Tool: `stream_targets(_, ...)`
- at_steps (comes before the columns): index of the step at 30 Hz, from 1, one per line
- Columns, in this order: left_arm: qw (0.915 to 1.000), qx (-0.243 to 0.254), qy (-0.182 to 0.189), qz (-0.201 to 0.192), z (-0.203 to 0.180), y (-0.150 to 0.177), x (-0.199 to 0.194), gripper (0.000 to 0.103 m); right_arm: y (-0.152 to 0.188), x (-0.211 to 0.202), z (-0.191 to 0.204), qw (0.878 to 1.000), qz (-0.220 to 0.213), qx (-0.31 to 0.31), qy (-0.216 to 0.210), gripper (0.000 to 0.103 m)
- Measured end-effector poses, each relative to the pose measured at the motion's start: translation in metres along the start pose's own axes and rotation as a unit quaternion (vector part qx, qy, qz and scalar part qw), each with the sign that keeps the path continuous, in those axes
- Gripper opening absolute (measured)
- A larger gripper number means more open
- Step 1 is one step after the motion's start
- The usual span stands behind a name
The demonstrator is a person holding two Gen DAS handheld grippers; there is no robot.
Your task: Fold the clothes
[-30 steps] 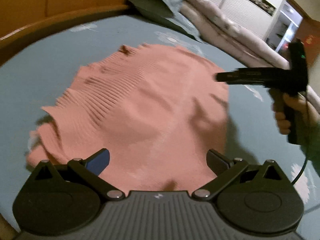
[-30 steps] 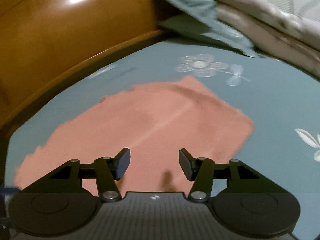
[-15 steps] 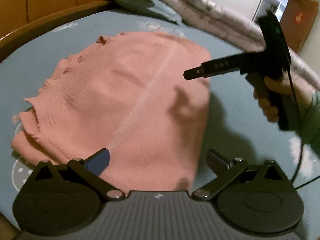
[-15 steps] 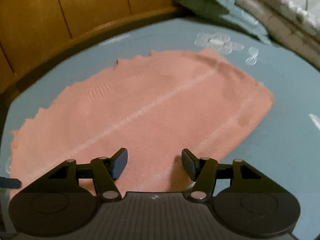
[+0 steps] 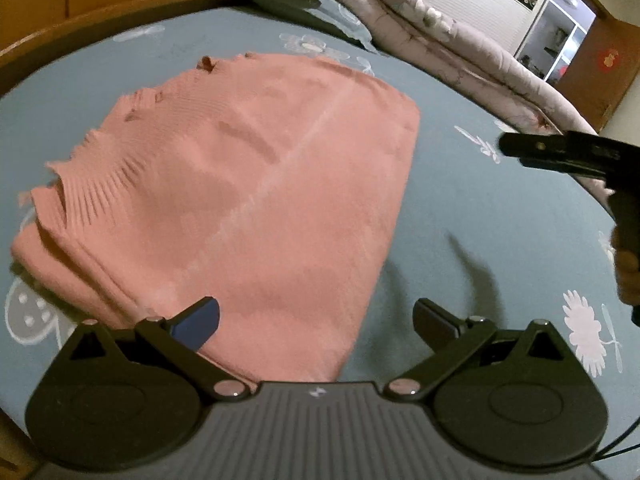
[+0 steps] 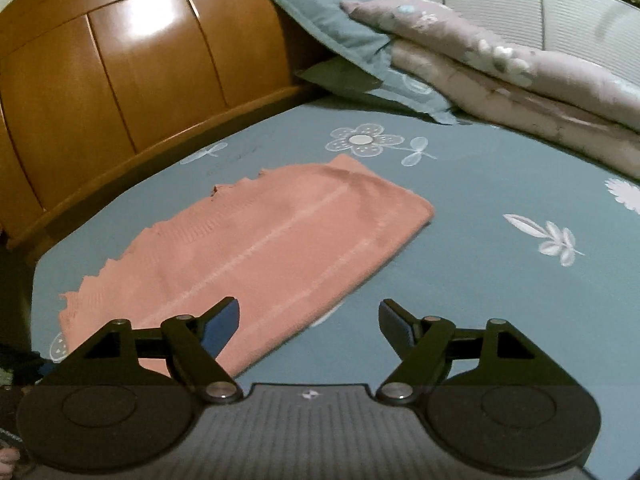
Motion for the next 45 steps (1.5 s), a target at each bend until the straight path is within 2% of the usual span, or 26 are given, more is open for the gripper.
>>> stream_targets(3,1.0,-0.004,-0.008,0.004,-0.001,0.008,0.004,0.102,0.007,-0.012,-0.007,1.0,-0.004,0.006,0.008,0.081)
stream_targets(8,0.9995,0.02,-0.011,-0.023,-0.02,0.002,-0.012,0.102,0.02,-0.042,-0.025,0.999,-0.019,0.015,0.027,0.085)
stream_targets(13,0.9964,0.058,-0.015,-0.06,-0.048,-0.007,-0.033,0.102,0.029,-0.09,-0.051,0.997,-0.055,0.035,0.046,0.092)
stream_targets(17,0.9881,0.112,-0.037,-0.098,-0.077,-0.012,-0.052,0.102,0.033,-0.135,-0.057,0.991,-0.096,0.029,0.091,0.103)
stream_targets(21,0.9767,0.158,-0.071,-0.127,-0.104,-0.01,-0.067,0.102,0.042,-0.175,-0.06,0.982,-0.117,-0.002,0.149,0.103)
stream_targets(26,0.9684,0.18,-0.074,-0.155,-0.134,0.002,-0.084,0.102,0.061,-0.222,-0.045,0.962,-0.13,-0.07,0.229,0.103)
stream_targets(27,0.9673,0.18,-0.073,-0.163,-0.14,0.005,-0.088,0.102,0.066,-0.231,-0.039,0.954,-0.137,-0.087,0.25,0.103)
stream_targets(30,0.962,0.175,-0.078,-0.195,-0.153,0.015,-0.101,0.102,0.085,-0.262,-0.022,0.921,-0.175,-0.137,0.321,0.103)
stream_targets(31,0.9598,0.174,-0.083,-0.204,-0.157,0.019,-0.107,0.102,0.093,-0.274,-0.015,0.91,-0.19,-0.148,0.337,0.103)
stream_targets(32,0.9573,0.175,-0.087,-0.213,-0.161,0.023,-0.112,0.102,0.102,-0.284,-0.008,0.905,-0.203,-0.15,0.342,0.103)
stream_targets(34,0.9521,0.182,-0.089,-0.229,-0.169,0.033,-0.121,0.102,0.121,-0.3,0.003,0.913,-0.207,-0.138,0.323,0.103)
stream_targets(37,0.9487,0.192,-0.084,-0.237,-0.18,0.048,-0.133,0.102,0.148,-0.325,0.008,0.925,-0.204,-0.104,0.304,0.103)
stream_targets(41,0.9437,0.214,-0.043,-0.249,-0.201,0.063,-0.153,0.102,0.175,-0.37,0.009,0.921,-0.229,-0.052,0.311,0.103)
stream_targets(45,0.9477,0.22,-0.012,-0.231,-0.221,0.071,-0.166,0.102,0.189,-0.409,0.001,0.916,-0.249,0.016,0.313,0.103)
Point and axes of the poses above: each gripper's, at about its wrist camera, not at the fingertips, and x roughly the way its jaws point, z to its left, y to its underside, the point moved 9 cm from there along x, roughly the way its jaws point, and after that the axes turned 6 degrees about x, right-handed, at the moved point
